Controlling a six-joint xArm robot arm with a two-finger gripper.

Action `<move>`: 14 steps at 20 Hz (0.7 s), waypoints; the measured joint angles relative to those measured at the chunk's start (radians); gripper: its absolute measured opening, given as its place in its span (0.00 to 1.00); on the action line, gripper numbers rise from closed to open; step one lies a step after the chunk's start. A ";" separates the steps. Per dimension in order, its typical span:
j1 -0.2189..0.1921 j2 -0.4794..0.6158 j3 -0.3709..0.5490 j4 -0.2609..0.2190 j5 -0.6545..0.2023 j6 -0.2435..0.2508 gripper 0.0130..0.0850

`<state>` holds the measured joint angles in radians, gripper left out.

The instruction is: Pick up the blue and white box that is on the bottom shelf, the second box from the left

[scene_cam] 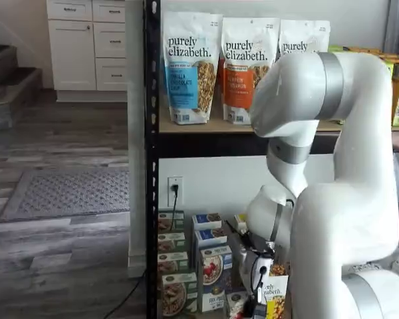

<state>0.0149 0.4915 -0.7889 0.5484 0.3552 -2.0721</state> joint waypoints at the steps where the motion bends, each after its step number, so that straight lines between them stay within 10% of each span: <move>1: -0.004 -0.020 0.017 -0.007 0.007 0.004 0.44; 8: -0.019 -0.164 0.122 -0.147 0.045 0.126 0.44; 14: -0.018 -0.291 0.200 -0.173 0.069 0.159 0.44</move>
<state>-0.0031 0.2001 -0.5887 0.3750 0.4241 -1.9127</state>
